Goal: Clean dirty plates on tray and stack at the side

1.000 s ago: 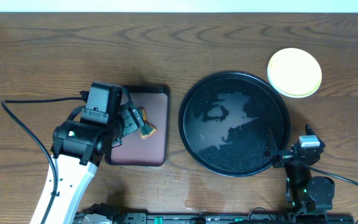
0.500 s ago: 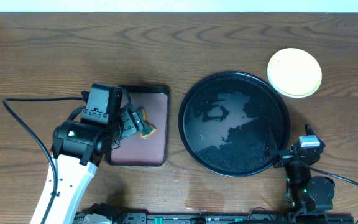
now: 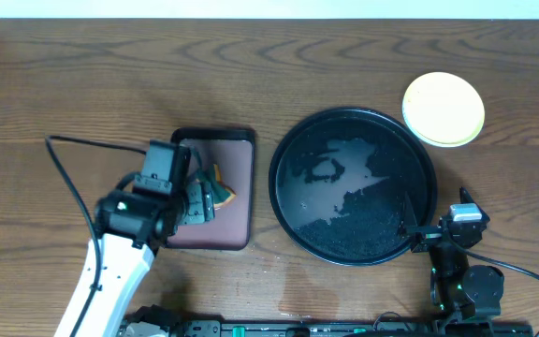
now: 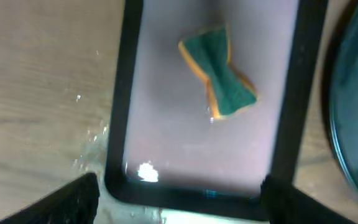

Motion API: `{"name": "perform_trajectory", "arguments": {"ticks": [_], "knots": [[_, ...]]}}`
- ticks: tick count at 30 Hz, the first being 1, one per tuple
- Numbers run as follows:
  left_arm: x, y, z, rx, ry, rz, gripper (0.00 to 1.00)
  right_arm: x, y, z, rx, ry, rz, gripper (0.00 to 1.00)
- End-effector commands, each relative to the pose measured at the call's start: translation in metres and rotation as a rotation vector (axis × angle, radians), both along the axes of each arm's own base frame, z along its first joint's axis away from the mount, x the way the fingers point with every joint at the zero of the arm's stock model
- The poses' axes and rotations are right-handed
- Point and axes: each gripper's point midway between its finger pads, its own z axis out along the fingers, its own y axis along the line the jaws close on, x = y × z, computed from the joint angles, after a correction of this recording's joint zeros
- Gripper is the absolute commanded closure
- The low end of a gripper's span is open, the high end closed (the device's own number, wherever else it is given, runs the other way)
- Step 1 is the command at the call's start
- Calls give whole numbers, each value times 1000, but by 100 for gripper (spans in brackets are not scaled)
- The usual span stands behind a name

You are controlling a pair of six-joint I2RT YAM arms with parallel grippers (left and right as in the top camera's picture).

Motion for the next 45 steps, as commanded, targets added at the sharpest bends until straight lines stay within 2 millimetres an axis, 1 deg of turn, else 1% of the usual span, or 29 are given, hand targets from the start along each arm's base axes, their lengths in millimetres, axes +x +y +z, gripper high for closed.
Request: {"name": "perform_trajectory", "arguments": {"ticks": [1,4,5,7,10,12,15,19,21,25,28,30,33,39,45], "knots": [[-1,-8,-16,-10,-64,-136,16,0,-1,0,-9,0,-7,1],[2,-36,-27,-69,-196,-397,16,0,-1,0,-9,-1,-7,1],[1,-40,-32,-71,-238,-448,16,0,-1,0,-9,-1,-7,1],[0,-41,-42,-65,-302,-472,16,0,-1,0,-9,-1,-7,1],[-1,-36,-57,-63,-392,-453,16,0,-1,0,-9,-1,-7,1],[1,-31,-63,-58,-465,-433,16,0,-1,0,-9,-1,-7,1],[5,-24,-66,-63,-579,-382,16,0,-1,0,-9,-1,-7,1],[8,-16,-63,-58,-698,-343,16,0,-1,0,-9,-1,-7,1],[8,-13,-64,-52,-726,-329,16,0,-1,0,-9,-1,-7,1],[4,-2,-63,-37,-724,-290,16,0,-1,0,-9,-1,-7,1],[-4,11,-69,-18,-694,-243,16,0,-1,0,-9,-1,-7,1],[1,15,-55,-22,-759,-212,16,0,-1,0,-9,0,-7,1],[3,18,-43,-12,-812,-201,16,0,-1,0,-9,-1,-7,1],[4,21,-31,3,-864,-190,16,0,-1,0,-9,-1,-7,1],[4,22,-10,4,-957,-177,16,0,-1,0,-9,-1,-7,1]]}}
